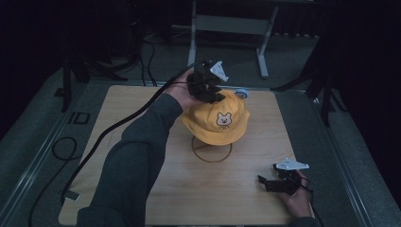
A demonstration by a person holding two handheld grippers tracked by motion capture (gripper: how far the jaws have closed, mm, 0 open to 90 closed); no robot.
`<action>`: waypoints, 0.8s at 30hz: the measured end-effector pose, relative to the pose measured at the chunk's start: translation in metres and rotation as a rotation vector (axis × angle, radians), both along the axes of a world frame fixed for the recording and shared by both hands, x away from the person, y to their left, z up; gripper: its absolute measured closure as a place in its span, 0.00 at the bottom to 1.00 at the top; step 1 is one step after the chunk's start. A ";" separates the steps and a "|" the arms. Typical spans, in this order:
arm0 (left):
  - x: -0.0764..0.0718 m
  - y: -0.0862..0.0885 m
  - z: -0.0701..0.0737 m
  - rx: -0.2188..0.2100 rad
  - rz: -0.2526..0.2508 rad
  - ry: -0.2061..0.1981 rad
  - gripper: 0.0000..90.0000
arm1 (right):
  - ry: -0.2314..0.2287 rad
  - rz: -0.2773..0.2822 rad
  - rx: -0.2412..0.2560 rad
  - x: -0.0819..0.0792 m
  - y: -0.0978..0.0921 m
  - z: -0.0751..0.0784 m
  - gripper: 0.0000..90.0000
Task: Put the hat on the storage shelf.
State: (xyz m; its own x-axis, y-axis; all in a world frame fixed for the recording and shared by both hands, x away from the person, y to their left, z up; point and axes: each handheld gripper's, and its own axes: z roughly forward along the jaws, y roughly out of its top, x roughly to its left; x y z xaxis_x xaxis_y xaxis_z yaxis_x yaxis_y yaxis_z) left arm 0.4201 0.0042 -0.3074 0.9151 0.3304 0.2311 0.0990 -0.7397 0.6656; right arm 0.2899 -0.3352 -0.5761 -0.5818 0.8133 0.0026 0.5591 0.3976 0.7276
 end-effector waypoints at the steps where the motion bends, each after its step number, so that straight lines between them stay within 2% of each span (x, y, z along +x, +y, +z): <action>1: 0.000 0.000 0.000 0.002 -0.002 0.002 0.82 | 0.000 0.000 0.000 0.000 0.000 0.000 0.16; 8: 0.000 0.003 -0.001 0.004 -0.003 0.009 0.81 | 0.000 0.000 0.000 0.000 0.000 0.000 0.16; 16: 0.000 0.015 -0.004 0.010 0.005 0.022 0.82 | 0.000 0.000 0.000 0.000 0.000 0.000 0.16; 19: 0.000 0.018 -0.003 -0.005 0.016 0.023 0.74 | -0.001 0.001 -0.001 0.000 0.000 0.000 0.16; 24: -0.001 0.022 0.000 -0.011 0.052 0.015 0.52 | -0.001 0.001 -0.001 0.000 0.000 0.000 0.16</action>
